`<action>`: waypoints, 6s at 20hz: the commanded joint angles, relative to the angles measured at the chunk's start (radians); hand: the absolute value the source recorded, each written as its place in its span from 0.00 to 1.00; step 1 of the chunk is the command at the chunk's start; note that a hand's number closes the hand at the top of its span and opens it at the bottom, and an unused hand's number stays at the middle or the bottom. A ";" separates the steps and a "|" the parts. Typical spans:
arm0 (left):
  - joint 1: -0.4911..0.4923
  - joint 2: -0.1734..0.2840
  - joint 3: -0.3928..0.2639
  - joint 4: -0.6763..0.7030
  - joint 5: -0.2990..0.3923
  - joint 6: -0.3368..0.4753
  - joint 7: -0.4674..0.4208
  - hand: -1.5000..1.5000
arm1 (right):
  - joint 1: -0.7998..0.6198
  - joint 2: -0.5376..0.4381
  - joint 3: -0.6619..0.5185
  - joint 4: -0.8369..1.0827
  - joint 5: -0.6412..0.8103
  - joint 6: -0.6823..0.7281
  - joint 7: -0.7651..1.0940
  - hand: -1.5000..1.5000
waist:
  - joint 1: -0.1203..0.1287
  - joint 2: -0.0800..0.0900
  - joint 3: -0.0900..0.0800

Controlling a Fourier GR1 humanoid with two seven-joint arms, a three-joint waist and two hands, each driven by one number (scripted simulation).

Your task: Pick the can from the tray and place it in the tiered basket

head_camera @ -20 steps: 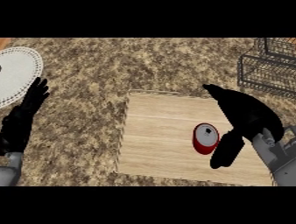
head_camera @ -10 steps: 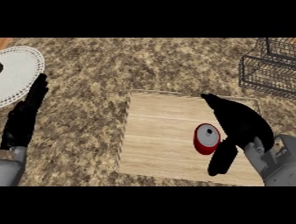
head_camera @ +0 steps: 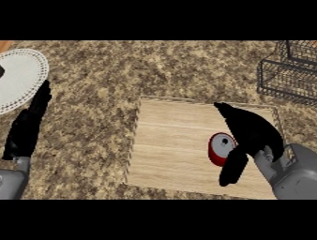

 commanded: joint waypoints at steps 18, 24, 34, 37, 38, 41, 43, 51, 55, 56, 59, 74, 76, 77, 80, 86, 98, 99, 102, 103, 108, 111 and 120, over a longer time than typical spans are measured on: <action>-0.019 -0.042 0.037 0.019 -0.042 -0.017 0.011 0.50 | 0.036 0.153 0.117 0.140 0.068 0.157 0.015 1.00 | 0.006 0.004 0.000; -0.034 -0.029 0.066 -0.021 -0.050 -0.046 0.047 0.50 | 0.075 0.201 0.018 0.111 0.078 0.110 0.055 1.00 | -0.001 0.000 0.001; -0.022 -0.074 0.042 -0.030 -0.092 -0.038 0.043 0.50 | -0.024 0.318 -0.111 0.274 0.310 -0.103 -0.040 1.00 | 0.014 0.004 0.001; 0.021 -0.064 0.061 -0.031 -0.059 -0.068 -0.005 0.50 | -0.061 0.351 -0.145 0.368 0.441 -0.236 -0.126 1.00 | 0.025 0.005 0.001; -0.014 -0.055 0.068 -0.040 -0.060 -0.066 0.042 0.50 | -0.100 0.374 -0.192 0.358 0.441 -0.270 -0.108 1.00 | 0.021 0.003 0.002; -0.007 -0.053 0.067 -0.042 -0.065 -0.065 0.042 0.50 | -0.147 0.400 -0.243 0.349 0.551 -0.403 -0.112 1.00 | 0.015 0.000 0.002; -0.001 -0.054 0.073 -0.015 -0.071 -0.061 0.022 0.50 | -0.173 0.387 -0.250 0.323 0.648 -0.461 -0.114 1.00 | 0.004 -0.002 0.001; 0.009 -0.102 0.049 -0.019 -0.099 -0.040 0.006 0.50 | -0.305 0.315 -0.392 0.284 0.832 -0.411 -0.063 1.00 | 0.000 -0.001 0.001; -0.021 -0.075 0.081 -0.015 -0.093 -0.058 0.028 0.50 | -0.327 0.227 -0.396 0.251 0.881 -0.243 -0.043 1.00 | -0.005 -0.002 0.001; 0.018 -0.095 0.076 0.007 -0.079 -0.070 -0.014 0.50 | -0.354 0.187 -0.444 0.231 0.839 -0.183 -0.047 1.00 | -0.006 -0.003 0.000; 0.017 -0.091 0.082 0.000 -0.103 -0.064 -0.010 0.50 | -0.387 0.192 -0.493 0.209 0.782 -0.084 -0.055 1.00 | 0.000 -0.002 0.001; 0.015 -0.085 0.110 -0.069 -0.109 -0.098 0.052 0.50 | -0.395 -0.017 -0.605 0.596 0.878 -0.075 -0.432 1.00 | 0.015 0.005 0.001; -0.013 -0.073 0.123 -0.067 -0.088 -0.121 0.070 0.50 | -0.343 -0.047 -0.565 0.635 0.946 -0.103 -0.464 1.00 | 0.013 0.006 0.001; 0.038 -0.109 0.102 -0.049 -0.105 -0.101 0.006 0.50 | -0.353 -0.076 -0.581 0.661 0.945 -0.091 -0.494 1.00 | 0.014 0.006 0.001; 0.019 -0.119 0.084 -0.091 -0.133 -0.090 0.085 0.50 | -0.393 -0.110 -0.645 0.702 0.936 -0.069 -0.537 1.00 | 0.013 0.002 0.002; -0.052 -0.128 0.109 -0.040 -0.145 -0.098 0.091 0.50 | -0.360 -0.101 -0.702 0.824 0.932 -0.145 -0.724 1.00 | 0.008 0.003 0.002; 0.023 -0.116 0.129 -0.060 -0.148 -0.131 0.031 0.50 | -0.282 -0.051 -0.884 1.063 0.758 -0.135 -0.898 1.00 | 0.017 0.007 0.003; -0.021 -0.125 0.120 -0.086 -0.151 -0.122 0.096 0.50 | -0.317 -0.055 -0.947 1.062 0.701 -0.121 -0.859 1.00 | 0.012 0.004 0.003; 0.026 -0.124 0.138 -0.073 -0.147 -0.136 0.051 0.50 | -0.271 -0.045 -0.919 1.088 0.740 -0.126 -0.873 0.00 | 0.012 0.004 0.002; 0.031 -0.137 0.126 -0.112 -0.157 -0.124 0.086 0.50 | -0.253 -0.053 -0.942 1.106 0.725 -0.152 -0.928 0.00 | 0.014 0.004 0.002; 0.011 -0.148 0.156 -0.015 -0.150 -0.124 0.003 0.50 | -0.229 -0.007 -1.024 1.022 0.644 -0.262 -0.953 0.00 | -0.004 0.001 0.001; -0.004 -0.127 0.165 -0.016 -0.149 -0.150 0.010 0.50 | -0.281 -0.040 -1.055 1.033 0.636 -0.299 -0.972 0.00 | 0.006 0.003 0.002; 0.007 -0.174 0.133 -0.070 -0.221 -0.082 0.069 0.50 | -0.226 -0.179 -1.155 0.845 0.539 -0.184 -0.822 0.00 | -0.019 -0.006 0.001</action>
